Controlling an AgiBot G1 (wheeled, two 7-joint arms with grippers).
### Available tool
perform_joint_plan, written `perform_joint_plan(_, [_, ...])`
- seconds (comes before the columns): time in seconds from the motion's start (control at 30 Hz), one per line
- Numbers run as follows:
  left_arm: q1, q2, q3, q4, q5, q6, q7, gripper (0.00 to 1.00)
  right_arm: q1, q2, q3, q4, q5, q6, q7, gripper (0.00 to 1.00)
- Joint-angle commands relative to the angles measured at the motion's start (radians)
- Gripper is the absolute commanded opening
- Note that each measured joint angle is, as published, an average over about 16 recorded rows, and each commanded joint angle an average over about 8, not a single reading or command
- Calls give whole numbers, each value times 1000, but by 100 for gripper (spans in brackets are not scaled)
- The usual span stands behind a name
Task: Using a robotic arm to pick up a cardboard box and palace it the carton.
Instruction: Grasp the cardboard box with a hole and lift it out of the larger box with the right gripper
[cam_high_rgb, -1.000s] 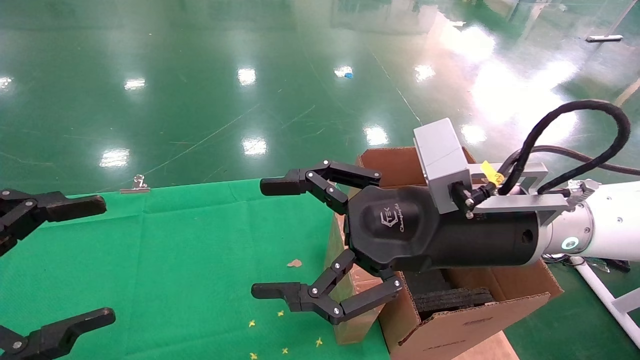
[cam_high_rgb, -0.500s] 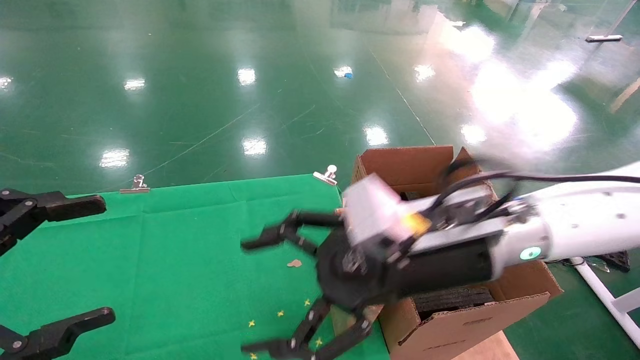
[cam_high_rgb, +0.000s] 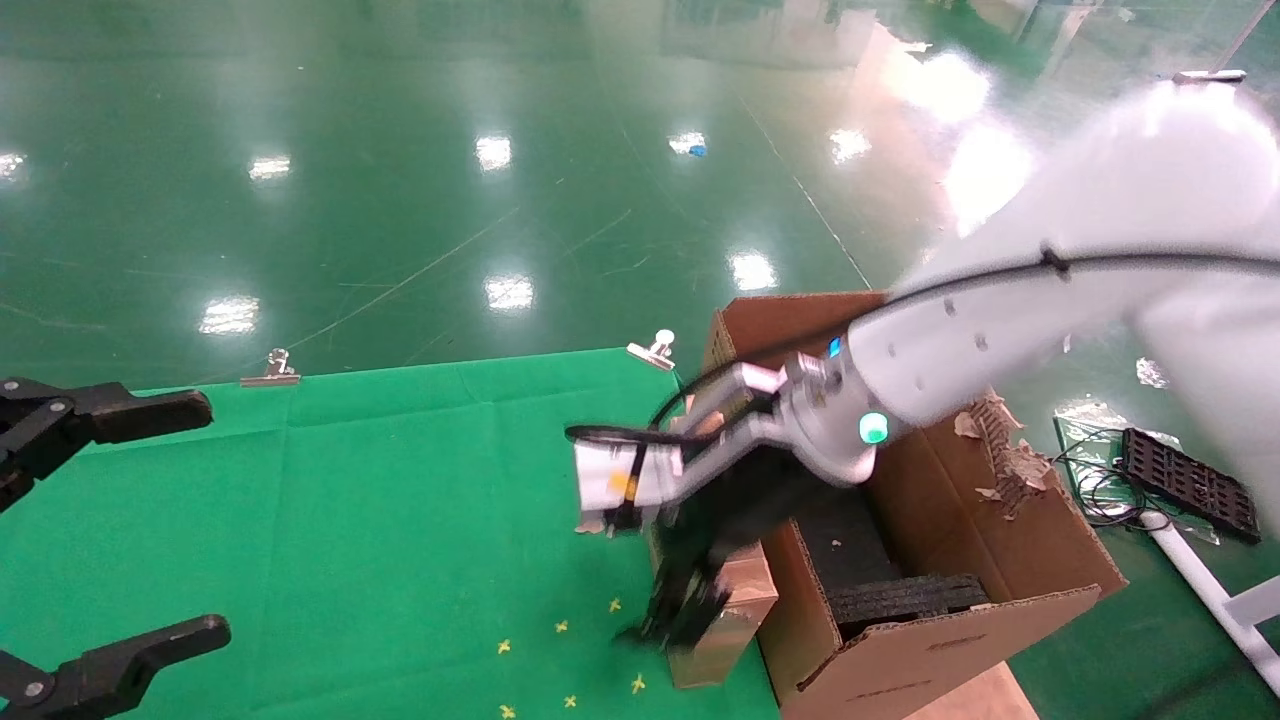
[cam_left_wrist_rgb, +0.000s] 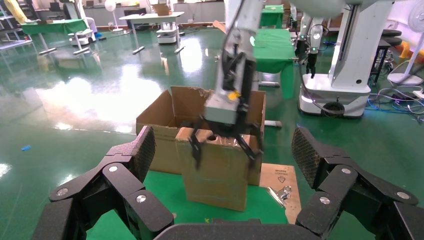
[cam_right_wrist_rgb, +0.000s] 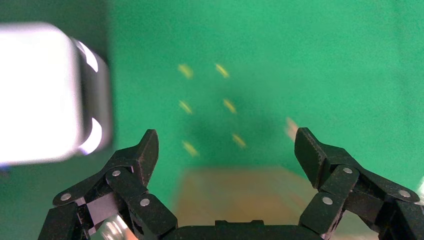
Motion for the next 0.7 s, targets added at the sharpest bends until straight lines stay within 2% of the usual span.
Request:
perform_joint_plan(0.03, [0, 0, 0, 0, 0, 0, 0, 100, 87, -18, -80, -1, -49, -5, 42, 100])
perform_joint_plan(0.2, [0, 0, 1, 0, 0, 0, 0, 100, 264, -20, -257, 1, -40, -4, 79, 100])
perform_joint_plan(0.33, [0, 0, 1, 0, -1, 0, 0, 100, 360, -27, -385, 4, -22, 2, 95, 100])
perform_joint_plan(0.53, [0, -1, 1, 0, -1, -1, 1, 100, 421, -43, -529, 8, 4, 19, 109, 100])
perform_joint_plan(0.7, [0, -1, 2, 0, -1, -1, 1, 100, 430, -59, -595, 9, 19, 36, 128, 100])
